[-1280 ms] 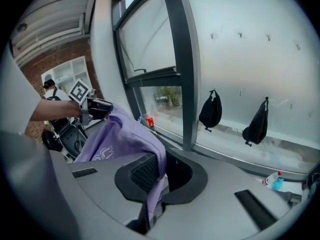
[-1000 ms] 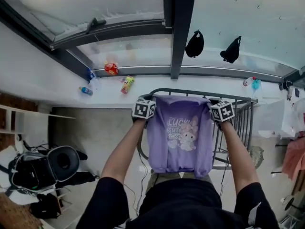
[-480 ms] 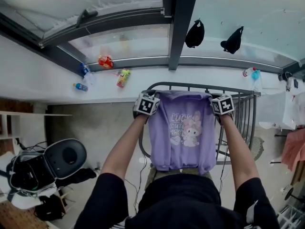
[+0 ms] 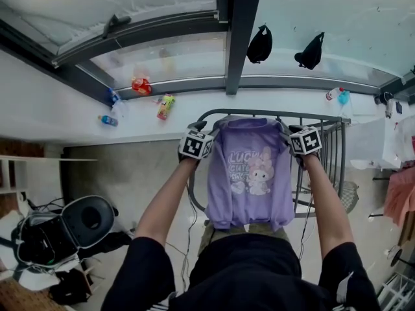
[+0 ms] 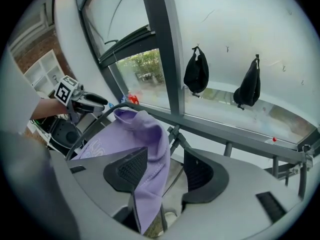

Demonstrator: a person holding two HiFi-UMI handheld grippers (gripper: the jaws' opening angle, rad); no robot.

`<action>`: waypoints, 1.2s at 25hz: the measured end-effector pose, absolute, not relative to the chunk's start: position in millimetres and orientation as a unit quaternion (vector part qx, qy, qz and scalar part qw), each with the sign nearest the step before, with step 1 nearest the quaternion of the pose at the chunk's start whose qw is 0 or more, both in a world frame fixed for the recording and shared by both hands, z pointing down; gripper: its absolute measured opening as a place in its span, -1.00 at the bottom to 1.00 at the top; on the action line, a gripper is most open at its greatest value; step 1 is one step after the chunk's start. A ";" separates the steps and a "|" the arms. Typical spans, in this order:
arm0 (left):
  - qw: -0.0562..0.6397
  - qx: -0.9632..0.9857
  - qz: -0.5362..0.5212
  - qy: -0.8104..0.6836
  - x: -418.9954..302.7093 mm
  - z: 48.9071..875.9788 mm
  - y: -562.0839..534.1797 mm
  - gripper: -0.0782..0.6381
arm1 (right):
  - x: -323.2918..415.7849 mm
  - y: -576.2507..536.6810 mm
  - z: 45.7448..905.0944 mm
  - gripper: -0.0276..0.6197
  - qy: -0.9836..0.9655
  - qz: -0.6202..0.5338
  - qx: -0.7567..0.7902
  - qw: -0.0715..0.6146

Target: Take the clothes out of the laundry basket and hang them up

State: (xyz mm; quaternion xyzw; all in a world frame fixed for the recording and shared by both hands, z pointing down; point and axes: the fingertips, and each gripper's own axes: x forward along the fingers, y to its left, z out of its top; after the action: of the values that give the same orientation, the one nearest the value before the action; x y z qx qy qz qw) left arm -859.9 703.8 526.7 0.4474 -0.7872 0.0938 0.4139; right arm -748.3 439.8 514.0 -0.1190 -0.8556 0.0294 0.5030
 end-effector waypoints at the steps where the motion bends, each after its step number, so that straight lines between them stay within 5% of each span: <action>1: 0.410 0.444 0.091 -0.791 -859.5 521.8 705.6 -0.19 | -746.3 440.0 509.3 -0.31 -0.859 0.031 -0.118 0.498; 14: 0.314 0.463 -0.006 -0.828 -747.1 391.1 681.7 -0.32 | -635.8 418.4 353.4 -0.42 -0.948 0.110 -0.068 0.290; 16: 0.295 0.485 -0.025 -0.823 -710.4 367.2 662.7 -0.51 | -598.3 411.9 325.0 -0.71 -0.961 0.106 -0.066 0.249; 19: 0.272 0.517 -0.058 -0.810 -650.5 336.9 622.2 -0.69 | -533.3 392.3 286.5 -0.88 -0.975 0.109 -0.050 0.185; 30: 0.234 0.627 -0.030 -0.742 -408.5 294.7 465.0 -0.74 | -246.5 339.4 308.3 -0.91 -0.969 0.189 0.042 0.151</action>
State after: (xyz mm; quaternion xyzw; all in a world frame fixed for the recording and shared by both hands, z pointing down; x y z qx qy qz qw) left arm -408.5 465.0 294.7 0.6273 -0.7422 -0.0297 0.2338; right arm -246.5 339.4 308.3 0.0418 -0.9693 0.1892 0.1511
